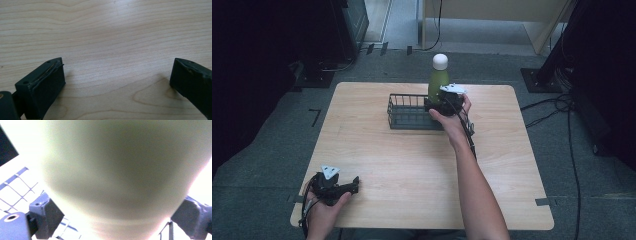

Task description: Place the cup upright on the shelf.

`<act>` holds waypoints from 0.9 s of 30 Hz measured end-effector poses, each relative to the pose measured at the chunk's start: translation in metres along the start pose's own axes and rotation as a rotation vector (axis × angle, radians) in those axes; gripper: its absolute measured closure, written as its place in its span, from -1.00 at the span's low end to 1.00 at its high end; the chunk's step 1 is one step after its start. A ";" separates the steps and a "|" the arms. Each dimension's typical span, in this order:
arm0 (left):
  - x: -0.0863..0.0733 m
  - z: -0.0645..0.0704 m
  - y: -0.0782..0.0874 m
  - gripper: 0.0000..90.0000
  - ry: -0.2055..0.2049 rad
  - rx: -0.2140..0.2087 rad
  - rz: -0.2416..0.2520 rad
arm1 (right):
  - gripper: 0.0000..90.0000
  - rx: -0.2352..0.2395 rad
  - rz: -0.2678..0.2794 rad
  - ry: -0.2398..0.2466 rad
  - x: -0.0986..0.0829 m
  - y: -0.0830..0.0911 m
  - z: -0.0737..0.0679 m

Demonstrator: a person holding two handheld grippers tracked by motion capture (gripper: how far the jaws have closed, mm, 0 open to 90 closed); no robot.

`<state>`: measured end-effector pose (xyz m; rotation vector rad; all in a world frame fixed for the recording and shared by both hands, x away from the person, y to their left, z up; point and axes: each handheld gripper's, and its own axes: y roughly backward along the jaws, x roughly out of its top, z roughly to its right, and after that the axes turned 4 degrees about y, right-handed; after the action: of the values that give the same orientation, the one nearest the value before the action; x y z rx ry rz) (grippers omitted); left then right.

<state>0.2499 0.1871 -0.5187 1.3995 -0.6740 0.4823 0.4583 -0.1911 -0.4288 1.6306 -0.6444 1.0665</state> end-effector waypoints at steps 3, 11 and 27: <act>0.000 0.000 0.000 -1.00 0.000 0.000 0.000 | -0.95 0.006 0.000 0.002 0.001 0.002 0.001; 0.000 0.000 0.000 -1.00 -0.001 0.000 -0.001 | -1.00 0.017 -0.002 0.016 0.000 0.012 0.000; 0.000 0.000 0.000 -1.00 -0.001 0.000 0.000 | -1.00 0.021 -0.001 0.023 -0.016 0.044 0.013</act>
<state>0.2499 0.1871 -0.5187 1.4001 -0.6742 0.4819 0.4191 -0.2185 -0.4231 1.6346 -0.6190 1.0928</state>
